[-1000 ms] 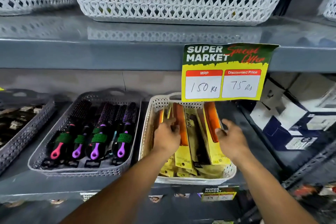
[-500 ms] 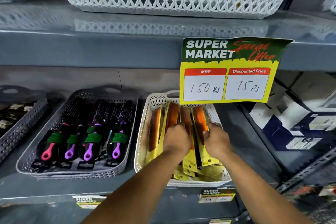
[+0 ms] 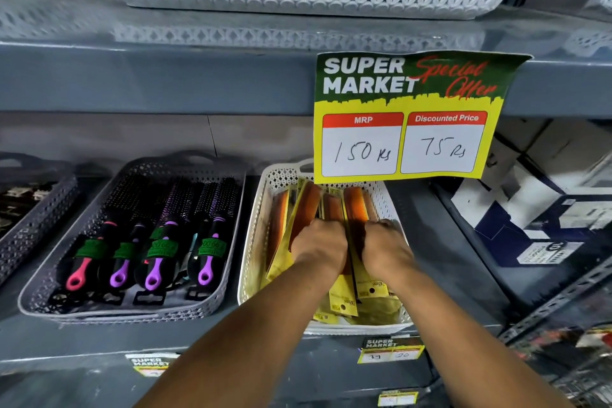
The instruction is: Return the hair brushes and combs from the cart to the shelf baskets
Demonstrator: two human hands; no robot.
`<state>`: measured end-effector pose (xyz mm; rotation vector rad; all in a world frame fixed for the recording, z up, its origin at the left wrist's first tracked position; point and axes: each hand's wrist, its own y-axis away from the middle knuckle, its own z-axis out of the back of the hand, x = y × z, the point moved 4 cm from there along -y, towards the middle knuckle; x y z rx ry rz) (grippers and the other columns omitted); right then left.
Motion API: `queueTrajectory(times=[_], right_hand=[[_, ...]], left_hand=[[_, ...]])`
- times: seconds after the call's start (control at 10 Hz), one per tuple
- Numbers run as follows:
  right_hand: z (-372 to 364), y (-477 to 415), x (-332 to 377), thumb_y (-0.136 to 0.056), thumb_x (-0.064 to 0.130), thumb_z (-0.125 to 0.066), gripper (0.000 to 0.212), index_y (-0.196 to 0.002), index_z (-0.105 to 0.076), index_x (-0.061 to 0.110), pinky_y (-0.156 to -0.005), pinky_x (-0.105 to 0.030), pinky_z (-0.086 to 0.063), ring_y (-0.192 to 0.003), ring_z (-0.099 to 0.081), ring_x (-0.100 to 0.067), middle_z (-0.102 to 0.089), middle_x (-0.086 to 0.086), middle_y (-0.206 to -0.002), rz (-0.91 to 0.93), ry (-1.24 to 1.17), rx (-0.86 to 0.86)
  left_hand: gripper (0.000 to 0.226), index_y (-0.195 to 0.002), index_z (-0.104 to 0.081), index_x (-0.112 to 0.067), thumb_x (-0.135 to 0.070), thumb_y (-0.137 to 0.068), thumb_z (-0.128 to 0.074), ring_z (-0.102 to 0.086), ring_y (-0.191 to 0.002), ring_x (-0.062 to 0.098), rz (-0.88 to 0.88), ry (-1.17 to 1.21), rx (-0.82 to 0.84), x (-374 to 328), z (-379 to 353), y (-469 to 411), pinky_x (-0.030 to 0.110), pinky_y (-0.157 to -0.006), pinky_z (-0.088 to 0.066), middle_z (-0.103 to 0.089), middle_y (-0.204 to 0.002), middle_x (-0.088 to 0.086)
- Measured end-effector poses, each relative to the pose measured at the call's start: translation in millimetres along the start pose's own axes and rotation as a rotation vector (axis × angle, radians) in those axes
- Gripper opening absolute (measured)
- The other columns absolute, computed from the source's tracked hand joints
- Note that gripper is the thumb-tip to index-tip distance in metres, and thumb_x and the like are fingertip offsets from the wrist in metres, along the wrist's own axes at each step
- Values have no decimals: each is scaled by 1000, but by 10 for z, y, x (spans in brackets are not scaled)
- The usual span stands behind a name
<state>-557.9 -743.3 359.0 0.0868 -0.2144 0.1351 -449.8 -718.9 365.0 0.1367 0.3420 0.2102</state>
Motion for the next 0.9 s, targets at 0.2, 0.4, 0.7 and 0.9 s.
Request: queueTrajectory(times=[0.2,0.4,0.7,0.9], right_hand=[[24,35,54,-83,-5,-48,29,-105,-65,5,-93,-38,-49,-102,-60,-33,-69,-17,-106,46,121,-23],[39,108,93,-88,-2,-47,27,-106,-66,7,-85,-37,-49,-98,-61,-33,-71,-14,-103,45,195,-8],[19,121,84,-84,-5,-47,31,-108,-64,4,-91,-40,-50,-103,-60,-35,-68,-17,-107,55,131,-62],[118,239,121,-82,4,-53,44,-125,-56,12,-96,-40,-50,-121,-50,-32,-55,-7,-134,104,16,-234]], left_hand=[[27,-107,-66,-8,-4,-91,-46,-65,-103,34,-18,-76,-12,3,17,41,40,-82,-52,-67,-112,16],[29,-110,-66,-9,-4,-91,-45,-64,-105,35,-44,-107,-16,-3,1,58,41,-83,-52,-66,-114,17],[29,-115,-65,-10,-11,-91,-47,-60,-109,34,-88,-163,-67,56,34,85,42,-87,-51,-60,-120,16],[35,-121,-61,-16,-24,-89,-49,-50,-116,38,-216,-194,-366,160,270,247,48,-93,-43,-55,-127,14]])
